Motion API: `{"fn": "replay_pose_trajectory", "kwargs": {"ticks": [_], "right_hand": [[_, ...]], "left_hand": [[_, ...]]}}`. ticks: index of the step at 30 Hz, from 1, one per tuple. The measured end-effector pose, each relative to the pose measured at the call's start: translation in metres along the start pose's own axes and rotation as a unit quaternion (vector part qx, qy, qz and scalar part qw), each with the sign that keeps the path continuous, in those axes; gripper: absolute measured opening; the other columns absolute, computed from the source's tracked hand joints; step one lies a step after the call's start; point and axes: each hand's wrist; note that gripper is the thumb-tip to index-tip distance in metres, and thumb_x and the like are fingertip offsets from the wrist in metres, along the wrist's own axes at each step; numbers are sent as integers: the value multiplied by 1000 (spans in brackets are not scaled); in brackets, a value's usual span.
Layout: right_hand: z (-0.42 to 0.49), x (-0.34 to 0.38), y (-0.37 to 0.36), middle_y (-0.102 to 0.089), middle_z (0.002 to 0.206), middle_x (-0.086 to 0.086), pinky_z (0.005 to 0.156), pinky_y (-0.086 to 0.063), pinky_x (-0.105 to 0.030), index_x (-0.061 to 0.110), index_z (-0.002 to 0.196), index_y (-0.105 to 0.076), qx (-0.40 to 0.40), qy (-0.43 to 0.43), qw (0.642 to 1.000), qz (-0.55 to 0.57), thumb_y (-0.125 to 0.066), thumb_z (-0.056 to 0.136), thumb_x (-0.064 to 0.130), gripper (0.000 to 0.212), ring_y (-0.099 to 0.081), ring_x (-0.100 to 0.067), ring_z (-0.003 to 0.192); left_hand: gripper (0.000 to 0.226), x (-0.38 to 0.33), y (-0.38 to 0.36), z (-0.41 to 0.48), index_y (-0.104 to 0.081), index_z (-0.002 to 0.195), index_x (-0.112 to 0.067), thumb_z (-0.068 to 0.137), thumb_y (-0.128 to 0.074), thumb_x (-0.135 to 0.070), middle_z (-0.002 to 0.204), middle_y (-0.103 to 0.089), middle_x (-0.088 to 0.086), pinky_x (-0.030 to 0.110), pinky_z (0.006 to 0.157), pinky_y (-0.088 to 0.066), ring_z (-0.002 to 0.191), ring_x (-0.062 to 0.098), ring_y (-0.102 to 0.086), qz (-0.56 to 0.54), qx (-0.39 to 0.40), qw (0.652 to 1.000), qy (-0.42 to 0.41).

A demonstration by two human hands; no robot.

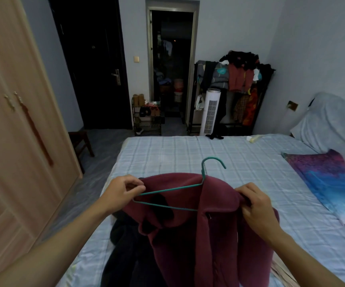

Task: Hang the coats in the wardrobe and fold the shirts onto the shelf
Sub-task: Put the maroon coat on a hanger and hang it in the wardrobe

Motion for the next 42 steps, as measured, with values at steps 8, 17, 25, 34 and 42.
{"fn": "replay_pose_trajectory", "kwargs": {"ticks": [8, 17, 25, 34, 42], "right_hand": [[0, 4, 2, -57, 82, 1, 69, -44, -16, 7, 94, -75, 4, 8, 1000, 12, -63, 61, -25, 48, -60, -14, 72], [-3, 0, 9, -60, 83, 1, 71, -43, -12, 8, 91, -75, 9, 22, 1000, 12, -67, 68, -20, 38, -59, -11, 73], [-3, 2, 8, -59, 85, 2, 70, -47, -26, 11, 98, -76, 12, 5, 1000, -24, -69, 75, -13, 34, -57, -16, 77], [-2, 15, -2, -57, 79, -3, 67, -44, -31, 5, 93, -76, -28, -73, 996, -33, -63, 67, -18, 37, -54, -21, 75], [-1, 24, -4, -55, 71, 0, 67, -34, -1, 8, 83, -77, -81, -120, 989, 25, -61, 56, -23, 43, -49, -6, 62]], "left_hand": [[28, -1, -3, 2, -75, 74, -15, 70, -74, 13, 77, -70, -9, 24, 72, -55, 74, 6, -66, 98, -91, 990, -38], [38, -5, 18, 8, -71, 72, -12, 64, -65, 25, 78, -69, -5, 11, 76, -43, 76, 15, -63, 175, -139, 965, -135], [36, -31, 32, 12, -71, 71, -9, 62, -64, 26, 77, -70, 0, 33, 71, -52, 73, 21, -64, 192, -172, 952, -164], [31, -89, 1, 5, -74, 69, -17, 69, -69, 13, 74, -71, -10, 13, 64, -49, 66, 7, -65, 74, -170, 974, -129], [31, -125, -49, -14, -77, 74, -15, 70, -69, 14, 78, -71, -11, 16, 70, -54, 75, 5, -68, -2, -135, 981, -137]]}}
Point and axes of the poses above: each hand's wrist, its own z-axis towards the middle knuckle, its own y-axis out of the back of the hand, x = y × z
